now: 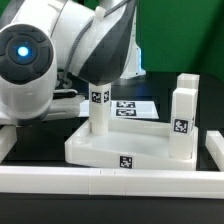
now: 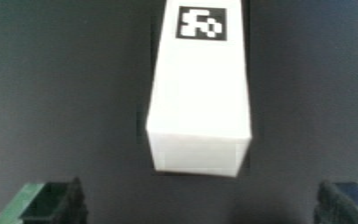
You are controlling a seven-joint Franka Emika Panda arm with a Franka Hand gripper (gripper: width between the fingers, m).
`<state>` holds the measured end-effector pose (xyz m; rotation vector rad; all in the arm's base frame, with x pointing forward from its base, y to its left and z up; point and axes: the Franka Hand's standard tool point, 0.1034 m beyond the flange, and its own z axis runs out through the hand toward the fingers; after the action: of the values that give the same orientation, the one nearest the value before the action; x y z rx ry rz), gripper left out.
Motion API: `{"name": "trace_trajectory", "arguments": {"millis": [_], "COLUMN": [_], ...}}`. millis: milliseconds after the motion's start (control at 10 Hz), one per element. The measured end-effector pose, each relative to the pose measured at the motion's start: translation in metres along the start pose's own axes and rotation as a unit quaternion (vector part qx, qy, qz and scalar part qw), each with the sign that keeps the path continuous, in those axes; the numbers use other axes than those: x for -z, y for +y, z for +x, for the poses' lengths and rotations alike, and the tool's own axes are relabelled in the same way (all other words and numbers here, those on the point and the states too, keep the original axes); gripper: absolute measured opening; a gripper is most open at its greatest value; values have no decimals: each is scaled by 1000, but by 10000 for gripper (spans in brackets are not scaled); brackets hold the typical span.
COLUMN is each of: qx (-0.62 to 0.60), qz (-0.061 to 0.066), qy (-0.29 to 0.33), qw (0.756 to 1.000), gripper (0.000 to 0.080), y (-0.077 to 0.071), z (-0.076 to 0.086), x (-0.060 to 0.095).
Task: Assemble desk
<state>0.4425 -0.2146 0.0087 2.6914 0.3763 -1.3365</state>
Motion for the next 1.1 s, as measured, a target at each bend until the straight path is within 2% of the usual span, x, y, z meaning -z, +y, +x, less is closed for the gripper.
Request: {"name": "trace_trajectory", "arguments": {"millis": [200, 500, 700, 900, 1000, 1100], "qx": [3, 2, 1, 2, 2, 3], "qz": [5, 5, -1, -3, 1, 8], "qy": [3, 1, 4, -1, -16, -57], "qw": [1000, 1000, 1000, 1000, 1000, 998], "gripper": [649, 649, 649, 649, 649, 649], "y": [3, 4, 5, 2, -1, -4], "z": [-6, -5, -3, -2, -5, -10], "x": [-7, -9, -17, -18, -19, -21]}}
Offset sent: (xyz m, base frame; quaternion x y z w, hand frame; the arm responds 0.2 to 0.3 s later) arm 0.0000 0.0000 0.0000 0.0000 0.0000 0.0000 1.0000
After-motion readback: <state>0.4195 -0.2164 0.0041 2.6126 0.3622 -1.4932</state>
